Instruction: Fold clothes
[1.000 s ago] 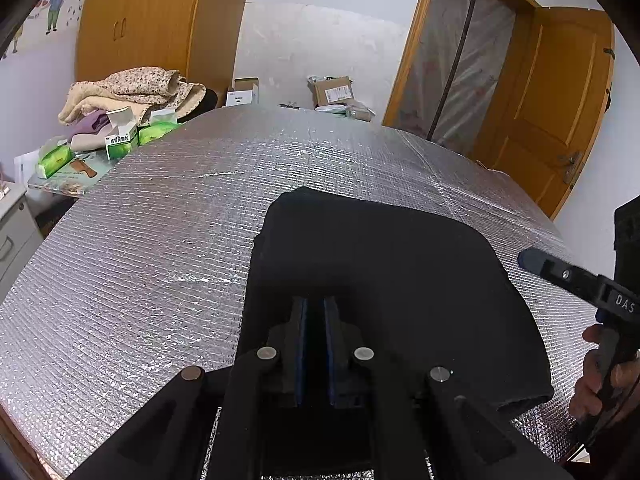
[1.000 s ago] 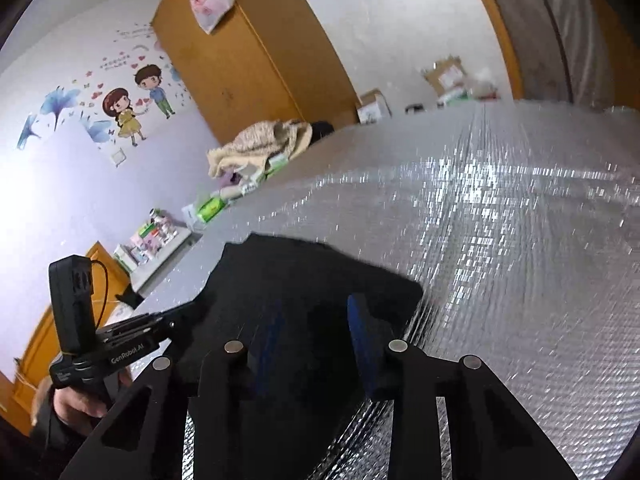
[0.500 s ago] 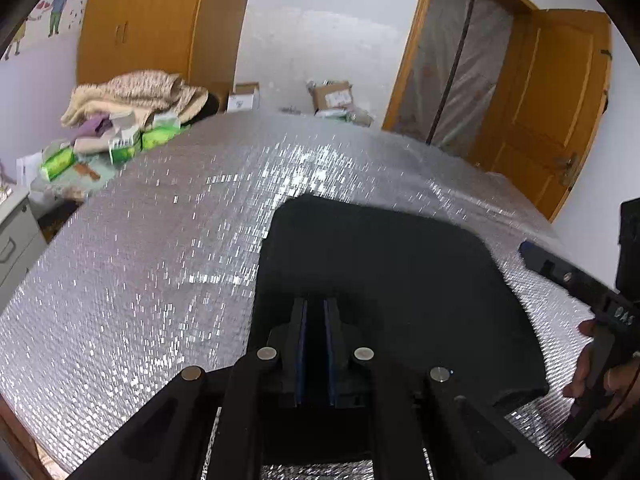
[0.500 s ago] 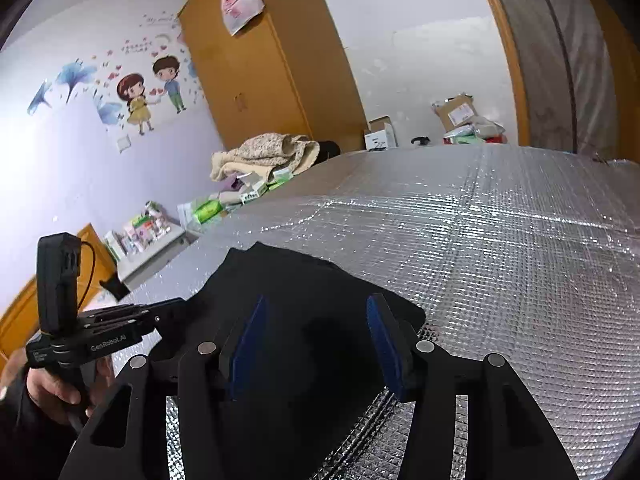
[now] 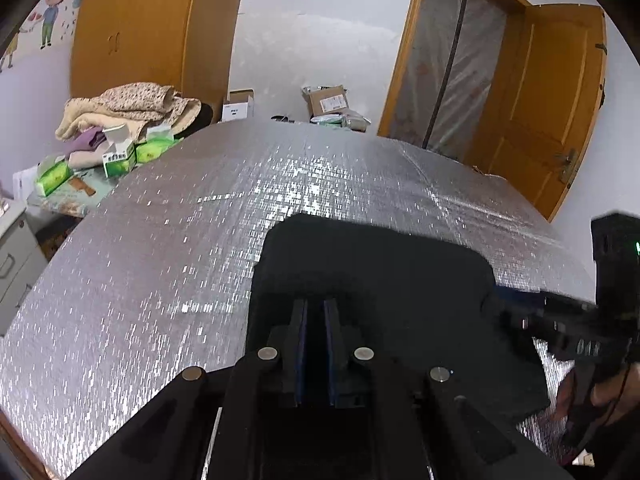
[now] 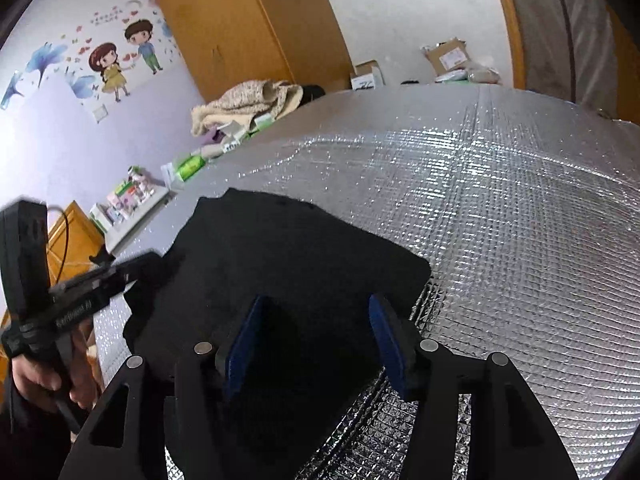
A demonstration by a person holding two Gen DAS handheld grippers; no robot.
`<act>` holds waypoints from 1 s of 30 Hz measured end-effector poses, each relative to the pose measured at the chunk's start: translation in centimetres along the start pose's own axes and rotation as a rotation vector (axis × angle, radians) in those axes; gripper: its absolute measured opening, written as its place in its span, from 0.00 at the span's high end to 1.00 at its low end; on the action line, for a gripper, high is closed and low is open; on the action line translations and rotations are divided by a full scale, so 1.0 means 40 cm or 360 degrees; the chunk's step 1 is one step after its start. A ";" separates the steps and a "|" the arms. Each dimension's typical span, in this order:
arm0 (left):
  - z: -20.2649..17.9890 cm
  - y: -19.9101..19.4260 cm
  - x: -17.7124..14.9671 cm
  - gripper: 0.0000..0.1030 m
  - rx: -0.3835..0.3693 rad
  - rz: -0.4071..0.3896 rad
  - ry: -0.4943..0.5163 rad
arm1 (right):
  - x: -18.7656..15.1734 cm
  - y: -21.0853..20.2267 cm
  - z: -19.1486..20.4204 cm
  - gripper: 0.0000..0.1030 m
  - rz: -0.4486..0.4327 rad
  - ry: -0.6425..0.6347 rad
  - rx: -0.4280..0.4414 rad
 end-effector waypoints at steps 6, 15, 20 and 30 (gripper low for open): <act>-0.005 0.057 0.075 0.93 0.0016 -0.0018 0.0038 | 0.004 -0.006 -0.005 0.43 0.0026 0.0045 0.0035; 0.045 0.146 0.065 0.93 -0.0069 0.0070 -0.0104 | 0.068 0.021 -0.034 0.44 -0.0035 0.0074 -0.0016; 0.045 0.091 0.046 0.93 -0.0008 0.0038 -0.0074 | 0.071 0.033 -0.038 0.44 -0.0016 0.0067 -0.0025; 0.060 -0.035 -0.057 0.93 0.0128 0.0038 -0.0119 | -0.048 -0.087 0.039 0.43 0.0060 -0.0035 0.0166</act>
Point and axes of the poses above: each gripper's, at about its wrist camera, not at the fingertips, and y roughly the way its jaws point, z to its left, x to its top, the point moved 9 cm from there along y, roughly the way its jaws point, and after that the axes turned 4 degrees about -x, right-handed, at the moved point
